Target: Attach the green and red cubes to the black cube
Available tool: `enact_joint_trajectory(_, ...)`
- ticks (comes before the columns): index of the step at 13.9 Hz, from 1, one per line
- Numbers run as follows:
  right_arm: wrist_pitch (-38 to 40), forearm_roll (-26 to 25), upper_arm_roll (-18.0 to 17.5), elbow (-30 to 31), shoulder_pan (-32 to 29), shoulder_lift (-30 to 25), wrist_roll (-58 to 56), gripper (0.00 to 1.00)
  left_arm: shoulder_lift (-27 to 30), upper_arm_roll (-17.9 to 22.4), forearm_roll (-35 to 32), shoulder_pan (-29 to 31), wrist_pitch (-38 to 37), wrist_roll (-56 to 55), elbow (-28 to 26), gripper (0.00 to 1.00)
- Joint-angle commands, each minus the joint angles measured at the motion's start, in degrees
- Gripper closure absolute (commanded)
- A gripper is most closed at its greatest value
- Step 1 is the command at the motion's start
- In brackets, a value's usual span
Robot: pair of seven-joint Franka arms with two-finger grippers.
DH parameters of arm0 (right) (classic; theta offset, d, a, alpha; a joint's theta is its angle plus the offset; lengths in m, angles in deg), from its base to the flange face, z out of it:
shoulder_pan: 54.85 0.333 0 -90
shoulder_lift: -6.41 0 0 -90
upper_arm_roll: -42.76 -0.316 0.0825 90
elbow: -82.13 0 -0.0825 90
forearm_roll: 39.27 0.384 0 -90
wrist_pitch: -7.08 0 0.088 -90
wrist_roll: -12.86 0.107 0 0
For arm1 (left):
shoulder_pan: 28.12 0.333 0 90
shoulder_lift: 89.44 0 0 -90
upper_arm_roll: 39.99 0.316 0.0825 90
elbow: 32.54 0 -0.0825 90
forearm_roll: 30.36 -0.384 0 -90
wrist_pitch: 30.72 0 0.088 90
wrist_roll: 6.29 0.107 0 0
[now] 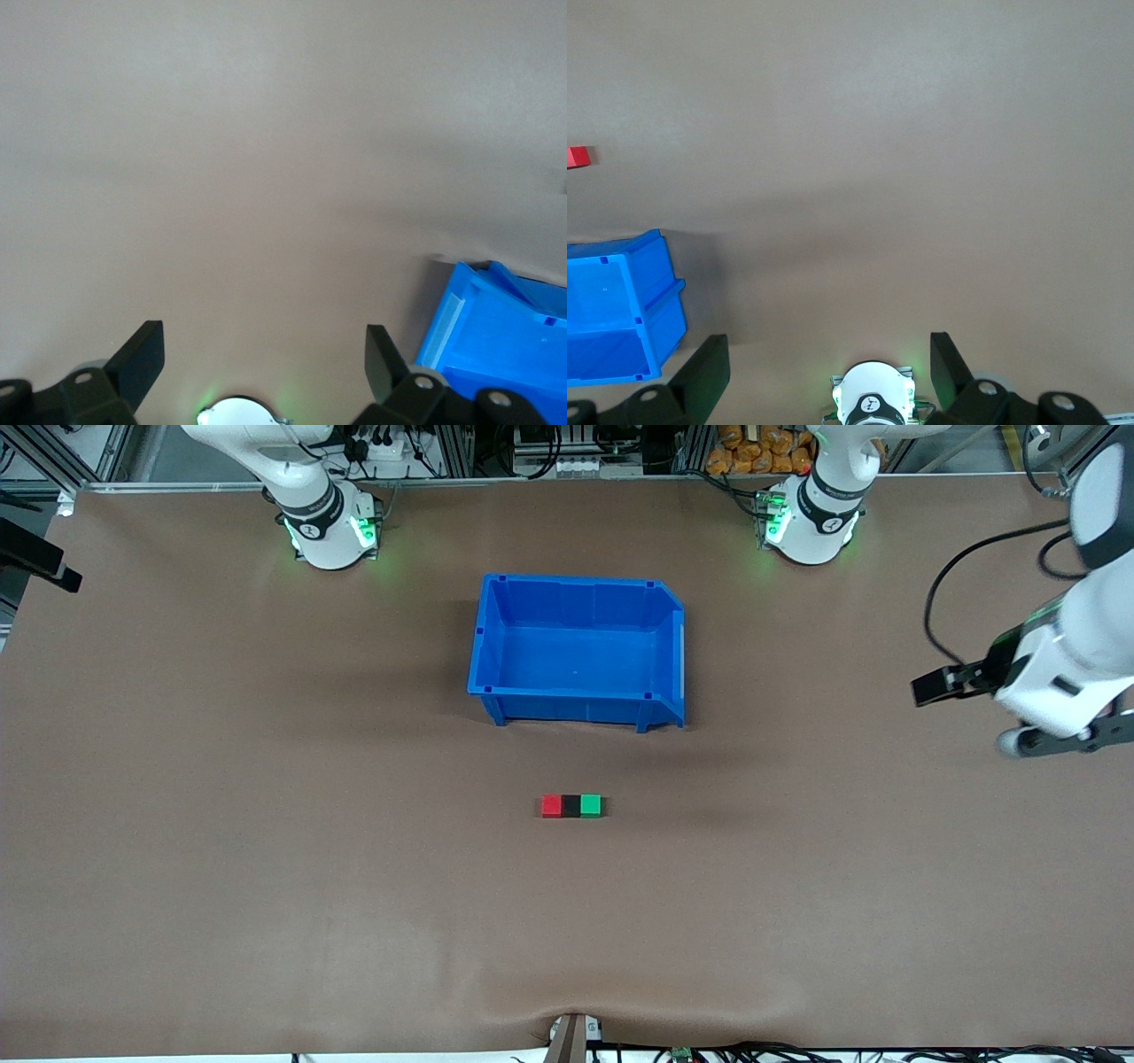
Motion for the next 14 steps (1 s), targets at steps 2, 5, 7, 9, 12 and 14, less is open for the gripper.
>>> enact_joint_trajectory(2, 0.48, 0.72, -0.09, -0.76, -0.74, 0.01, 0.52, 0.00, 6.95, -0.72, -0.03, 2.93, 0.96, 4.67, -7.47, 0.00)
enact_joint_trajectory(5, 0.31, 0.72, -0.26, -0.76, -0.39, 0.01, 0.52, 0.00, 16.78, 0.86, 1.20, 3.38, 8.34, 7.92, -21.17, 0.00)
enact_joint_trajectory(7, 0.31, 0.63, -0.18, -0.76, -0.48, 0.01, 0.52, 0.00, 20.13, 2.00, 2.95, 2.94, 8.45, 8.20, -24.45, 0.00)
enact_joint_trajectory(9, 0.31, 0.63, -0.26, -0.76, -0.30, 0.01, 0.44, 0.00, 21.47, 2.71, 4.28, 1.46, 8.27, 8.28, -24.91, 0.00)
enact_joint_trajectory(12, 0.31, 0.63, -0.26, -0.76, -0.47, -0.17, 0.52, 0.00, 21.29, 2.80, 4.54, 1.00, 5.82, 8.02, -22.37, 0.00)
enact_joint_trajectory(14, 0.40, 0.72, -0.35, -0.76, -0.83, -0.17, 0.52, 0.00, 20.51, 2.97, 4.54, 1.01, 3.97, 8.28, -19.47, 0.00)
